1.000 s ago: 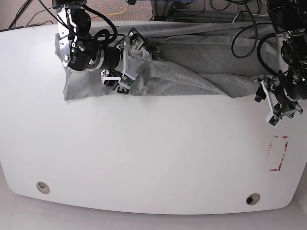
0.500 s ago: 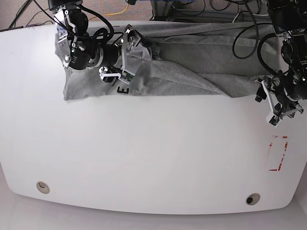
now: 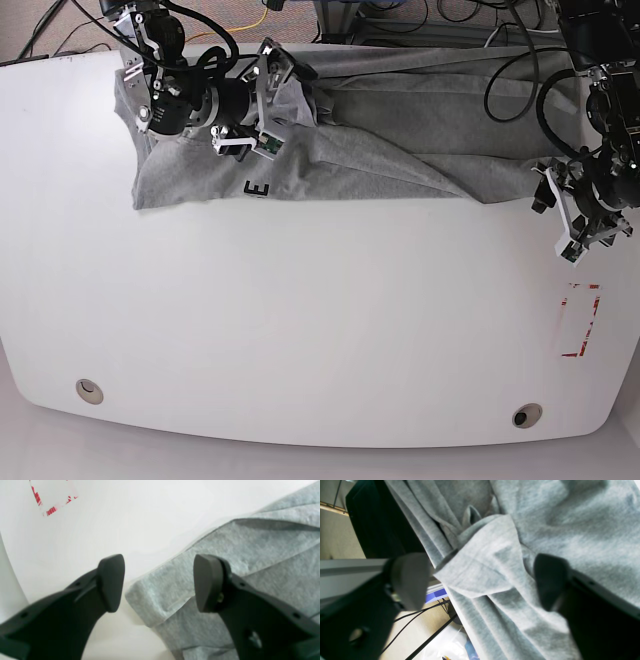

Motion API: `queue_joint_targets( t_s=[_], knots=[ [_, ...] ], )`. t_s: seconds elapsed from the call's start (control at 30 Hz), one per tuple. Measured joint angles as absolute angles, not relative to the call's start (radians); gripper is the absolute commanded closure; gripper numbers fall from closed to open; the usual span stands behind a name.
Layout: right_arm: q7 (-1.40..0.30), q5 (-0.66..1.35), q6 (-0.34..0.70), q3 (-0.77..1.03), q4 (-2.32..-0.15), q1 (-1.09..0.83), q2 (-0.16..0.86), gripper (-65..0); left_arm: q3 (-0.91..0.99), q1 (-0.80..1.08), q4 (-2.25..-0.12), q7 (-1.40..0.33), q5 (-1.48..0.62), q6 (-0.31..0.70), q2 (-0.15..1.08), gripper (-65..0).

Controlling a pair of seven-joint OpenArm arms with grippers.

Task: Layout the t-shirt on the table in an organized manner, then fold the t-shirt properly
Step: 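Push the gathered shirt fabric with the right gripper toward the shirt's end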

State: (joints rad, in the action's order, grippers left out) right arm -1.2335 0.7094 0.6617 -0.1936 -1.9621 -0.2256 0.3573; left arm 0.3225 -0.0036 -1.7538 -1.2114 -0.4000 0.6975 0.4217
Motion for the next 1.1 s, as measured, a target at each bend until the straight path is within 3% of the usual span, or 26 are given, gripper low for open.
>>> queue_joint_targets(
  t_s=[0.23, 0.33, 0.57, 0.63, 0.7, 1.1],
  knots=[
    [-1.231, 0.709, 0.662, -0.193, -1.962, -0.222, 0.357, -26.8, 0.323, -0.003, -1.754, -1.211, -0.4, 0.698, 0.421, -40.3],
    [-1.231, 0.709, 0.662, -0.194, -1.962, -0.223, 0.354, -20.9, 0.323, -0.003, -1.754, -1.211, -0.4, 0.698, 0.422, -40.3],
    [-1.231, 0.71, 0.662, -0.196, -1.961, -0.223, 0.349, -14.1, 0.323, -0.003, -1.754, -1.211, -0.4, 0.698, 0.422, -40.3],
    [-1.231, 0.709, 0.662, -0.196, -1.961, -0.224, 0.35, -9.2, 0.323, -0.003, -1.754, -1.211, -0.4, 0.698, 0.422, -40.3],
    [-1.231, 0.709, 0.662, -0.196, -1.961, -0.225, 0.35, 0.0, 0.323, -0.003, -1.754, -1.211, -0.4, 0.698, 0.422, -40.3],
    [-1.23, 0.709, 0.661, -0.189, -1.966, -0.272, 0.396, 0.0, 0.323, -0.003, -1.754, -1.211, -0.4, 0.698, 0.422, -40.3]
  ],
)
